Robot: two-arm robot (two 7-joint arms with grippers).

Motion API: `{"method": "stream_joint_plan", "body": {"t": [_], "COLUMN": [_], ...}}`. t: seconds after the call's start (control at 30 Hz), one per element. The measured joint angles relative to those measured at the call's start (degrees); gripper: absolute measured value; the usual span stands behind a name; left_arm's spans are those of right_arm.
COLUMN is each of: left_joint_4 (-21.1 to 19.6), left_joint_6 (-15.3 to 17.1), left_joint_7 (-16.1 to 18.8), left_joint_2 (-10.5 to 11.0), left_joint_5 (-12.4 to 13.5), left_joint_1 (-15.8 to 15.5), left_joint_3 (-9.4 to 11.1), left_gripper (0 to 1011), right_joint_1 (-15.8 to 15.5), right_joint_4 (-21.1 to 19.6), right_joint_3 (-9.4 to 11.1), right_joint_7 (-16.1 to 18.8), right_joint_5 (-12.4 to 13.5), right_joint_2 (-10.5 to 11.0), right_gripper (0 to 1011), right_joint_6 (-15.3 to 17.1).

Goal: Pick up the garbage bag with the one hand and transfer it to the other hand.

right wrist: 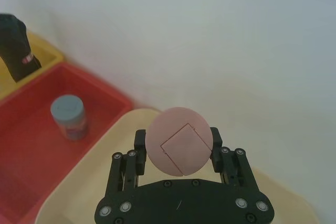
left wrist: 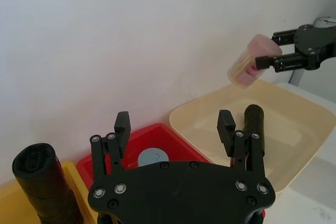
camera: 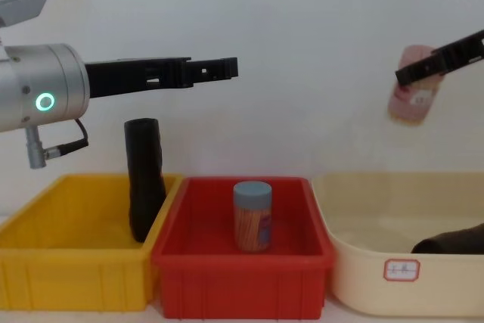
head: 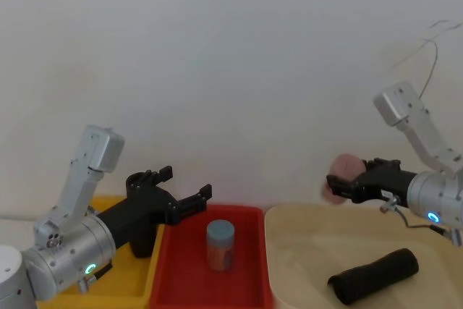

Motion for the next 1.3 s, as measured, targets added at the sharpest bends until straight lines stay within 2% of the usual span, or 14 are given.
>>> {"method": "stream_joint_plan", "body": {"t": [0.23, 0.47, 0.6, 0.83, 1.1, 1.3], "left_joint_4": [0.0, 0.0, 0.0, 0.0, 0.2, 1.47], "left_joint_6": [0.0, 0.0, 0.0, 0.0, 0.0, -0.05], "left_joint_7": [0.0, 0.0, 0.0, 0.0, -0.33, -1.43], "left_joint_2": [0.0, 0.0, 0.0, 0.0, -0.14, -0.7], "left_joint_5": [0.0, 0.0, 0.0, 0.0, 0.0, -0.19], "left_joint_1": [0.0, 0.0, 0.0, 0.0, -0.15, -0.87], "left_joint_3": [0.0, 0.0, 0.0, 0.0, 0.05, 0.63], "left_gripper": [1000, 1000, 1000, 1000, 1000, 1000], "right_joint_1": [-0.54, -0.51, -0.4, -0.33, -0.8, -3.08], "right_joint_4": [1.92, 4.77, 6.0, 7.18, 6.93, 4.32], "right_joint_3": [-1.13, -2.62, -3.32, -3.91, -3.63, -1.9], "right_joint_7": [1.47, 3.4, 4.26, 5.04, 4.96, 2.72], "right_joint_5": [-0.39, -0.65, -0.8, -0.91, -1.02, -1.04], "right_joint_2": [0.26, -0.46, -0.79, -1.13, -1.27, -1.51], "right_gripper": [676, 694, 846, 1000, 1000, 1000], "right_joint_6": [-1.27, -3.18, -3.98, -4.72, -5.35, -7.1]}}
